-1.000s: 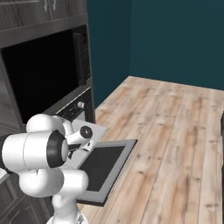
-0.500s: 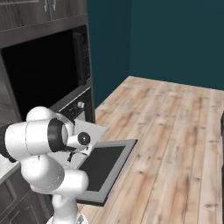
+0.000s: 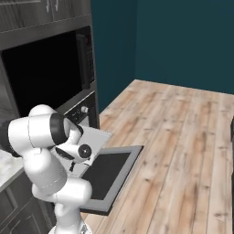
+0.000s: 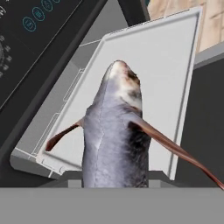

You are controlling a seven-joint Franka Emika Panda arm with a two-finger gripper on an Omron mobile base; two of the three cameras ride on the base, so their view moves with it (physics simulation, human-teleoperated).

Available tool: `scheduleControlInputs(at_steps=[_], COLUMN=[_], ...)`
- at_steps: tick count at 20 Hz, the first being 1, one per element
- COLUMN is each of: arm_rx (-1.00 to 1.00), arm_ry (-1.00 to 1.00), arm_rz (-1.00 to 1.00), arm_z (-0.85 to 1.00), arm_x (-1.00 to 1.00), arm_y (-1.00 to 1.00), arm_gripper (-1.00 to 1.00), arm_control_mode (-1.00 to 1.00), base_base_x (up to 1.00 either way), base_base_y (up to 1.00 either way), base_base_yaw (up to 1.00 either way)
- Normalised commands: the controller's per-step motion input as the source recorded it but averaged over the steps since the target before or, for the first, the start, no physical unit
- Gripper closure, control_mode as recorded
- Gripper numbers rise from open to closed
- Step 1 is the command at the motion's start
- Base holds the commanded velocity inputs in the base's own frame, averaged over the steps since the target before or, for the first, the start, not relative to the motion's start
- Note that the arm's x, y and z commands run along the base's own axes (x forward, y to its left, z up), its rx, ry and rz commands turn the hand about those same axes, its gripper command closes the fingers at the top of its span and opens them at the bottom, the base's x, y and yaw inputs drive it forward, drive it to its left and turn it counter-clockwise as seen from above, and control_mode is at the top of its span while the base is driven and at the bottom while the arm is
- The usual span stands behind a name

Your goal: Place the fish on the top rack of the oven, and slide the tray back inside. Close the oven door.

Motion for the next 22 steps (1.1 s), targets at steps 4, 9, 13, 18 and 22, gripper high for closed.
scheduleControlInputs(at_steps=[4,9,13,18,22], arm_rx=[0.0,0.0,0.0,0.0,0.0], arm_ry=[-0.04,-0.03,-0.03,-0.02,-0.01], arm_rz=[0.0,0.0,0.0,0.0,0.0], arm_z=[-0.08,-0.12,-0.22,-0.25,-0.32], arm_x=[0.21,0.22,0.32,0.33,0.33], arm_y=[0.04,0.06,0.19,0.2,0.14], arm_gripper=[1.0,1.0,1.0,1.0,1.0], arm_control_mode=[-1.0,-1.0,-1.0,-1.0,-1.0], base_base_x=[0.0,0.0,0.0,0.0,0.0], base_base_y=[0.0,0.0,0.0,0.0,0.0], base_base_yaw=[0.0,0.0,0.0,0.0,0.0])
